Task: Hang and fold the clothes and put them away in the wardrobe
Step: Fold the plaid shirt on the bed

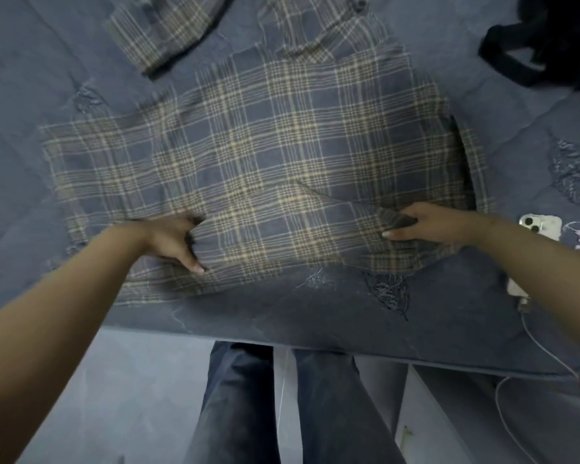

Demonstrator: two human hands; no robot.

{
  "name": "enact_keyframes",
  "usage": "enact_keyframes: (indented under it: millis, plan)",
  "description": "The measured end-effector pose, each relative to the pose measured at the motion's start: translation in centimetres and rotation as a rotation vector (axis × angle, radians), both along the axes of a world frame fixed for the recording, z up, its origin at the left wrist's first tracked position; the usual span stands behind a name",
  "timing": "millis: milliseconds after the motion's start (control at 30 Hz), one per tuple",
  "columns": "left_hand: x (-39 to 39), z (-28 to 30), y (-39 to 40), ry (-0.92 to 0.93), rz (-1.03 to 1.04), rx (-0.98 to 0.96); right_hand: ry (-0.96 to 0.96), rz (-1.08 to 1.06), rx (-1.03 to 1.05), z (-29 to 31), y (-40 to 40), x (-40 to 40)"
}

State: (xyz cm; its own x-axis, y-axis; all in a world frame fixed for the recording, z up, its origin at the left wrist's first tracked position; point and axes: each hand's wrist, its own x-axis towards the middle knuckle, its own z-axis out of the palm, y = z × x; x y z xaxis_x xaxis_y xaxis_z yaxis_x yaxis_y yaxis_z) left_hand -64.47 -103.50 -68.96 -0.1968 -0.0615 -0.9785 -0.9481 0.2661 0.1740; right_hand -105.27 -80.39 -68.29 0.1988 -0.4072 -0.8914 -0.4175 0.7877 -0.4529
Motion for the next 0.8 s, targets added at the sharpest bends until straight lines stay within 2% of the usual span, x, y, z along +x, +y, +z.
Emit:
enact_keyframes:
  millis: [67,133,200,267,367,400,467,533,600,667,733,800]
  plan:
    - [0.1,0.9,-0.4,-0.134,-0.117,0.128,-0.035,0.071,0.052,0.1,0.2,-0.6]
    - [0.2,1.3,-0.3,-0.219,-0.268,0.147,0.066,0.090,0.009,-0.4,0.3,-1.2]
    - [0.5,1.3,-0.6,-0.119,-0.286,-0.017,0.248,0.120,-0.096,-1.2,0.2,-1.3]
    - [1.0,1.4,-1.2,-0.002,-0.210,-0.207,0.426,0.203,-0.176,-1.5,0.6,-0.7]
    - [1.5,2.1,-0.9,-0.010,-0.226,-0.314,0.706,0.344,-0.297,-0.7,1.3,1.7]
    - [1.6,2.1,-0.1,0.016,-0.249,-0.355,0.759,0.328,-0.368,-0.4,1.3,2.9]
    - [1.7,2.1,1.8,0.180,-0.144,-0.454,0.720,0.178,-0.488,-0.1,0.4,5.7]
    - [1.2,2.1,3.2,0.287,0.021,-0.499,0.548,0.030,-0.541,0.1,-1.6,8.5]
    - [1.1,1.4,3.7,0.300,0.099,-0.488,0.382,0.025,-0.544,-0.2,-4.6,11.1]
    - [1.3,0.6,4.1,0.413,0.148,-0.533,0.297,0.111,-0.570,-0.9,-7.3,13.1]
    - [1.6,0.1,4.4,0.592,0.273,-0.659,0.312,0.126,-0.615,-1.7,-9.0,14.2]
    - [2.0,-0.3,4.7,0.643,0.281,-0.757,0.430,0.033,-0.636,-2.3,-9.6,14.3]
